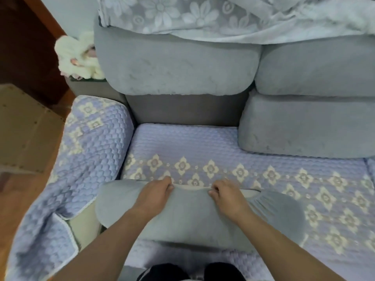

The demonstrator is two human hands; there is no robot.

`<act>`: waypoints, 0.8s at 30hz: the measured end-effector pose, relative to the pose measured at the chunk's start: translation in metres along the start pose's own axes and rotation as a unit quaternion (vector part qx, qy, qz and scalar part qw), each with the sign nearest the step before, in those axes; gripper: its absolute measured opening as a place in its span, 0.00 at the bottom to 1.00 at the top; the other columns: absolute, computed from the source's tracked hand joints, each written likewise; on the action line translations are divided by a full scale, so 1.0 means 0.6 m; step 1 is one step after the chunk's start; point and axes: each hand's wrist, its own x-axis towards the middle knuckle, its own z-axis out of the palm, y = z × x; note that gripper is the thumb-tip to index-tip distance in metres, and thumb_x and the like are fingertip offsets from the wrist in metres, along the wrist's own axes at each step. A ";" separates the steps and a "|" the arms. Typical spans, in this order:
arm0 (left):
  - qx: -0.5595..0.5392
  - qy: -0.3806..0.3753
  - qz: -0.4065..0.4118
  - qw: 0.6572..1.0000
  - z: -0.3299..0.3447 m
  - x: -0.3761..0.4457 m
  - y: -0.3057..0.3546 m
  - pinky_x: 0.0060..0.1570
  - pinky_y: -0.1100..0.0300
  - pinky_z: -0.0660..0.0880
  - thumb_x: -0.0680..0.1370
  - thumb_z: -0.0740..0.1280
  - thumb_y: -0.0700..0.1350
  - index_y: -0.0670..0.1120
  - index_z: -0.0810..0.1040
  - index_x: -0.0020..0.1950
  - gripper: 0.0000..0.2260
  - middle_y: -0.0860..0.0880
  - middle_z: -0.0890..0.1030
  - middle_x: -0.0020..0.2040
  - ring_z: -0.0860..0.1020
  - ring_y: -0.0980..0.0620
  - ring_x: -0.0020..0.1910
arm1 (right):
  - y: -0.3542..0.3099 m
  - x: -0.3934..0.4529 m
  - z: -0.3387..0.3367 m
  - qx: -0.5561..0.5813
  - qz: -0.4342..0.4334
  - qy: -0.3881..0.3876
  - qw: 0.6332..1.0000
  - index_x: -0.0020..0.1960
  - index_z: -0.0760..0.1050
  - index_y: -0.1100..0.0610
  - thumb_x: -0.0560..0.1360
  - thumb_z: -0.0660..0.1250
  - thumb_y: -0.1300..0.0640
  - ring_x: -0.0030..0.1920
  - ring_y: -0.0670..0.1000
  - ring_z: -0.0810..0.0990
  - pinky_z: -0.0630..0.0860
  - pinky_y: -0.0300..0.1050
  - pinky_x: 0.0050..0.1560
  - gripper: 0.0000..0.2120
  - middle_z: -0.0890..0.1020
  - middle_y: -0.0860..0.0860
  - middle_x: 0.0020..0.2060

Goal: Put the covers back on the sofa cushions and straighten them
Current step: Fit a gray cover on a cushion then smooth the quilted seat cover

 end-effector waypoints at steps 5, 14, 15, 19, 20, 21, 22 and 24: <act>0.090 0.003 -0.155 0.984 0.042 0.088 0.074 0.49 0.53 0.73 0.80 0.62 0.47 0.49 0.73 0.52 0.04 0.44 0.82 0.49 0.80 0.40 0.53 | 0.049 0.019 0.042 -0.080 -0.015 0.148 0.986 0.41 0.76 0.54 0.78 0.60 0.42 0.42 0.57 0.78 0.75 0.51 0.42 0.17 0.78 0.53 0.38; -0.242 0.114 -0.420 0.867 -0.049 -0.030 -0.192 0.69 0.47 0.64 0.77 0.62 0.64 0.54 0.58 0.80 0.34 0.42 0.63 0.78 0.65 0.38 0.74 | -0.003 0.050 0.040 -0.158 0.071 0.182 0.968 0.54 0.81 0.56 0.76 0.56 0.43 0.57 0.61 0.77 0.62 0.66 0.70 0.22 0.83 0.56 0.52; -0.318 0.091 -0.414 0.848 -0.047 -0.028 -0.220 0.67 0.51 0.66 0.77 0.62 0.65 0.52 0.57 0.81 0.35 0.44 0.64 0.78 0.67 0.40 0.73 | -0.017 0.043 0.050 -0.149 0.068 0.190 0.968 0.61 0.78 0.56 0.76 0.57 0.42 0.62 0.62 0.74 0.59 0.66 0.71 0.23 0.80 0.58 0.59; -0.461 0.035 -0.388 0.797 -0.034 0.008 -0.287 0.72 0.44 0.67 0.70 0.64 0.72 0.50 0.61 0.79 0.44 0.49 0.69 0.75 0.71 0.46 0.71 | -0.094 0.001 0.096 -0.051 0.219 0.308 0.924 0.73 0.65 0.59 0.73 0.59 0.47 0.72 0.67 0.63 0.56 0.60 0.72 0.31 0.64 0.64 0.73; -0.469 0.043 -0.375 0.798 -0.024 0.011 -0.298 0.72 0.43 0.67 0.70 0.65 0.71 0.49 0.62 0.78 0.43 0.49 0.70 0.74 0.71 0.46 0.71 | -0.101 -0.023 0.115 0.008 0.301 0.338 0.892 0.72 0.65 0.62 0.72 0.57 0.46 0.70 0.67 0.64 0.58 0.60 0.70 0.33 0.66 0.66 0.71; -0.477 0.041 -0.357 0.802 -0.023 0.015 -0.307 0.72 0.43 0.67 0.72 0.65 0.69 0.48 0.63 0.77 0.40 0.48 0.71 0.74 0.72 0.46 0.70 | -0.111 -0.048 0.138 0.095 0.387 0.350 0.848 0.71 0.66 0.64 0.70 0.55 0.43 0.69 0.67 0.65 0.60 0.59 0.69 0.35 0.68 0.66 0.69; -0.473 0.040 -0.351 0.807 -0.035 0.016 -0.302 0.71 0.43 0.67 0.74 0.64 0.68 0.47 0.64 0.76 0.38 0.46 0.71 0.73 0.72 0.45 0.69 | -0.130 -0.064 0.155 0.226 0.463 0.332 0.790 0.71 0.66 0.64 0.70 0.54 0.40 0.68 0.66 0.67 0.63 0.60 0.68 0.37 0.70 0.64 0.68; -0.458 0.010 -0.334 0.824 -0.042 0.033 -0.315 0.71 0.43 0.68 0.72 0.63 0.71 0.47 0.64 0.76 0.41 0.46 0.71 0.73 0.72 0.44 0.69 | -0.171 -0.069 0.184 0.563 0.537 0.235 0.583 0.72 0.64 0.58 0.74 0.64 0.38 0.64 0.64 0.72 0.73 0.66 0.63 0.35 0.72 0.58 0.65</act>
